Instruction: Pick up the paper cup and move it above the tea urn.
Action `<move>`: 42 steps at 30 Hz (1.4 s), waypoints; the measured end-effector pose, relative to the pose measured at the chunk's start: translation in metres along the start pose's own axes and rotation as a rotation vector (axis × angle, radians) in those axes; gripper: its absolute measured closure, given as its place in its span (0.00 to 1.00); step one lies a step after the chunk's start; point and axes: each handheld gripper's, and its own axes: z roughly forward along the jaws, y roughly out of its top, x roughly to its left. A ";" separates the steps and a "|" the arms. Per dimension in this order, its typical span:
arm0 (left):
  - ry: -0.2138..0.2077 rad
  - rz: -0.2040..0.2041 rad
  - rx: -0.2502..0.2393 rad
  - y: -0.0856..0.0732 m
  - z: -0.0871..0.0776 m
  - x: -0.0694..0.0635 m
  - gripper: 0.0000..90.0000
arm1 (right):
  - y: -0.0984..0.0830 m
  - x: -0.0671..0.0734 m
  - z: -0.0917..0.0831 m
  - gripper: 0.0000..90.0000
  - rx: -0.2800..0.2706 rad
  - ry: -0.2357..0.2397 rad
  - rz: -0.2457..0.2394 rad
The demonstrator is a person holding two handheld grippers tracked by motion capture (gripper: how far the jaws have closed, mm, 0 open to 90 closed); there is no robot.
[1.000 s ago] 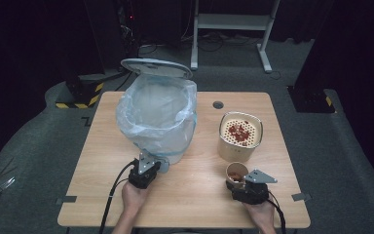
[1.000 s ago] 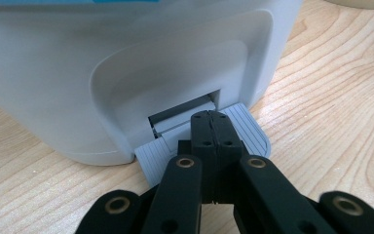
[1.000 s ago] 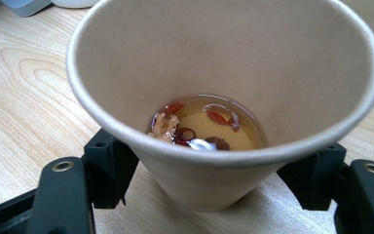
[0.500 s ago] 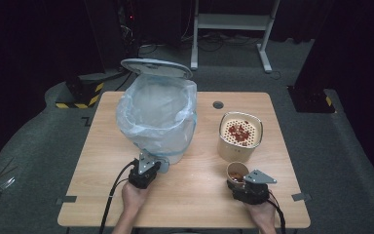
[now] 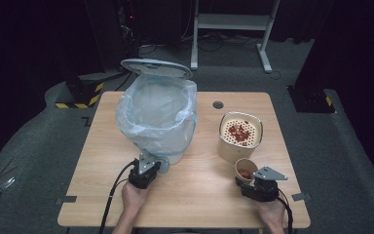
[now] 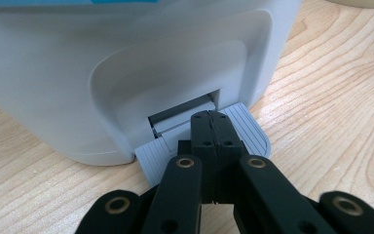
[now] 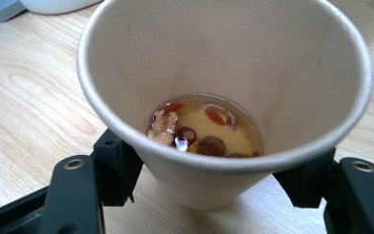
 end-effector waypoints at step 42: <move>0.001 -0.001 0.000 0.000 0.000 -0.001 1.00 | 0.040 -0.044 -0.039 0.41 0.038 -0.183 -0.026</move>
